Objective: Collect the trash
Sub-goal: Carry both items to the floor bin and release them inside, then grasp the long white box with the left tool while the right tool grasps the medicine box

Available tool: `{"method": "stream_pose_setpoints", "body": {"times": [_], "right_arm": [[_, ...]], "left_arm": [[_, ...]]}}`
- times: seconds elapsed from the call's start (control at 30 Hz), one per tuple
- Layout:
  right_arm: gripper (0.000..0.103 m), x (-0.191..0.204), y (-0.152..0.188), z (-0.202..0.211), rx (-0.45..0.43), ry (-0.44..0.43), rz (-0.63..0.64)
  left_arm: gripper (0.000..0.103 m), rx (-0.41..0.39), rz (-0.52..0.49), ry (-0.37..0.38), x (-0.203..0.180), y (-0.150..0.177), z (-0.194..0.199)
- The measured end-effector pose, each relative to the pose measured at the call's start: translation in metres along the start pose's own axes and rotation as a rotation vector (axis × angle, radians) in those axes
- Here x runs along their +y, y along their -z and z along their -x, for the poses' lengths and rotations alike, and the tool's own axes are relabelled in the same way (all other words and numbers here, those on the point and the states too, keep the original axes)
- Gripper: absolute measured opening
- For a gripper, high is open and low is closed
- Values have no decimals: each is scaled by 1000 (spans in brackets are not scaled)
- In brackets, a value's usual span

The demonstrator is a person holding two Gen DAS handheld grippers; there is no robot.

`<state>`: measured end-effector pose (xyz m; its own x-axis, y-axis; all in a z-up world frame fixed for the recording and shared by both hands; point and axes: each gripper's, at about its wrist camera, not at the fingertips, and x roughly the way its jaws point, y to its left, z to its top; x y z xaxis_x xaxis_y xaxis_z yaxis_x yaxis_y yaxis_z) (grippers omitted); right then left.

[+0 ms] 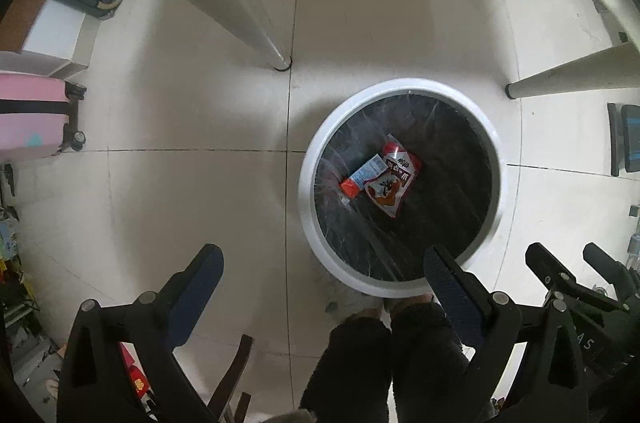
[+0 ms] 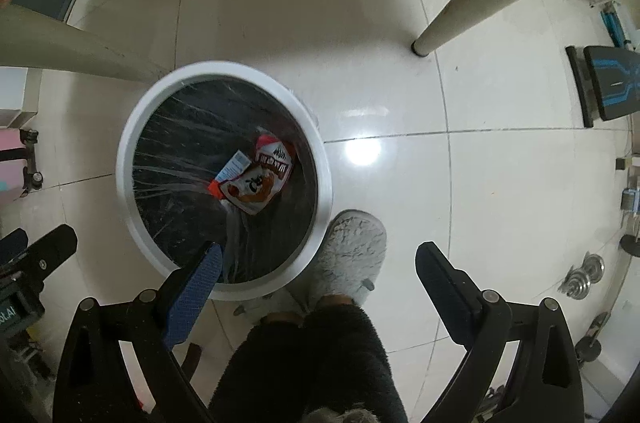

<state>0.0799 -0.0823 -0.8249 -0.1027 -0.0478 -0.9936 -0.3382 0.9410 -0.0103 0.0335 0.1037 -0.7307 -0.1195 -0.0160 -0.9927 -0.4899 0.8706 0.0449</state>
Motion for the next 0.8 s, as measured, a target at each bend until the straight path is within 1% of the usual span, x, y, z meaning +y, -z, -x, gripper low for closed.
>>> {"method": "stream_pose_setpoints", "body": {"times": [0.17,0.4,0.53,0.7,0.8], "right_arm": [[98,1,0,29,-18,-7,5],[98,5,12,92,-51,-1,18],[98,5,20,137,-64,-17,20],[98,8,36,205,-72,-42,30],[99,9,46,248,-74,-65,34]], "left_arm": [[102,-23,9,6,2,4,25],[102,-34,33,21,11,20,76],[102,-39,34,30,15,35,121],[102,-58,25,42,14,53,175],[102,-75,26,58,15,64,217]]}}
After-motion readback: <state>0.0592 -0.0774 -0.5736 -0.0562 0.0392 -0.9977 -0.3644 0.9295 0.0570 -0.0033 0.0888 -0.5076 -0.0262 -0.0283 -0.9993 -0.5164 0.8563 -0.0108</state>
